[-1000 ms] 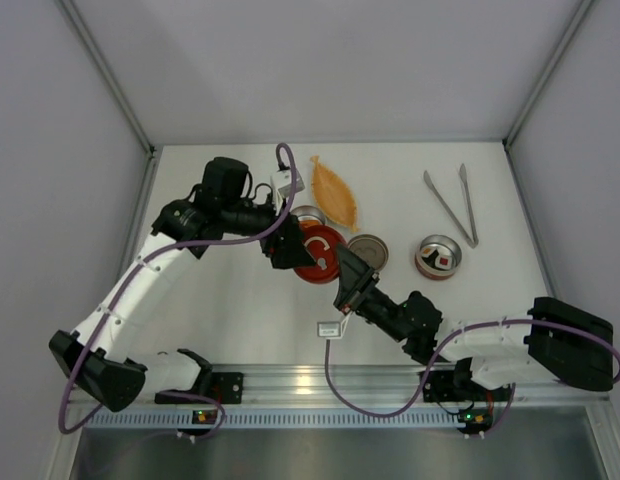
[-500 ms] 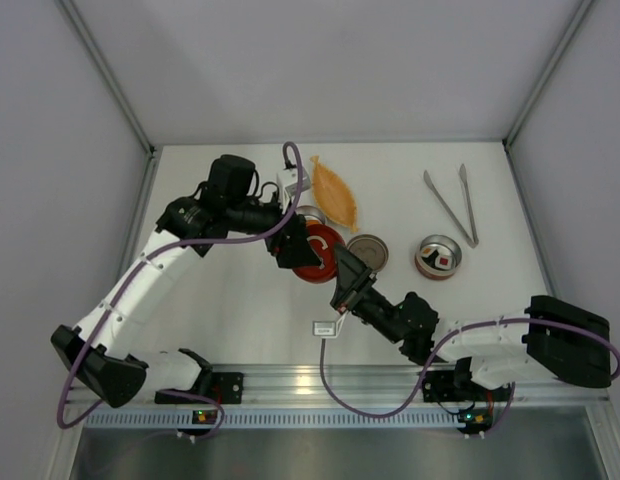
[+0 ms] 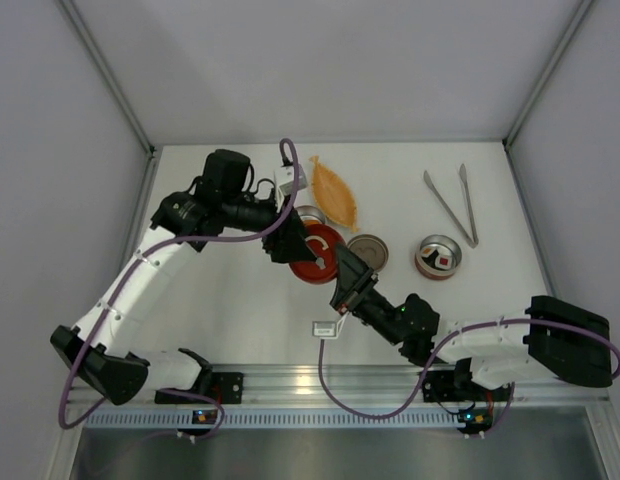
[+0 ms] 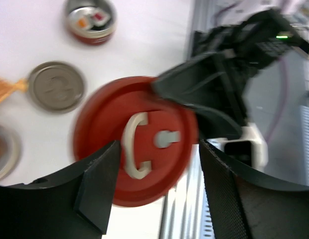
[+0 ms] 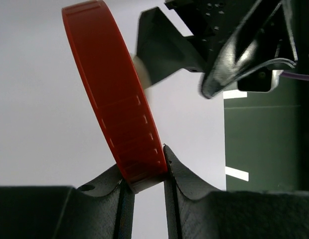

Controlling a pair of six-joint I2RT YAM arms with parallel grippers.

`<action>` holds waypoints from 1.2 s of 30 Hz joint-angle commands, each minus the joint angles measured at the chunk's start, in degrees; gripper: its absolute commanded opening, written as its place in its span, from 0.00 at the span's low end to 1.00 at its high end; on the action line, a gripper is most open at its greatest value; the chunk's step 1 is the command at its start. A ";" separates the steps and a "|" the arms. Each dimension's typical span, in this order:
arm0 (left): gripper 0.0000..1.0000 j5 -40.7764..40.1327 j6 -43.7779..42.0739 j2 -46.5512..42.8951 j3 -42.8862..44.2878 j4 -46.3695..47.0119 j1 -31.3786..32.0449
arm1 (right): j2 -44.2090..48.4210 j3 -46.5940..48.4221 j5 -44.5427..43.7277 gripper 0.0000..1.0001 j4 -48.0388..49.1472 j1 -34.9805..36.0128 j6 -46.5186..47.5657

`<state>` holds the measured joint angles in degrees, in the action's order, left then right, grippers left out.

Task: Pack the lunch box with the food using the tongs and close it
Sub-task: Close the box lid on the packing box.

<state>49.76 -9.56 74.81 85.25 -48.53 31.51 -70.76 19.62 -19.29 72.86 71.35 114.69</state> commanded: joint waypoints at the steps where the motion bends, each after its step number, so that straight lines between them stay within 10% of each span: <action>1: 0.68 17.82 -2.82 -2.38 2.81 -6.13 2.07 | 0.19 2.18 -1.28 0.00 2.46 0.19 10.02; 9: 0.66 21.62 -5.56 -4.67 6.77 -10.53 1.98 | -1.39 4.37 -1.45 0.00 2.55 -0.42 10.46; 20: 0.76 -20.02 -3.61 -9.15 3.96 -0.69 2.59 | -2.19 5.69 -2.07 0.00 2.20 -0.42 9.85; 36: 0.77 -31.04 -9.16 -4.14 3.52 -2.36 11.30 | -2.54 8.33 -5.06 0.00 -0.18 0.45 6.86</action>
<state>21.26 -17.39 70.67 88.97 -53.10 42.39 -73.38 25.65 -23.20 71.48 71.11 114.91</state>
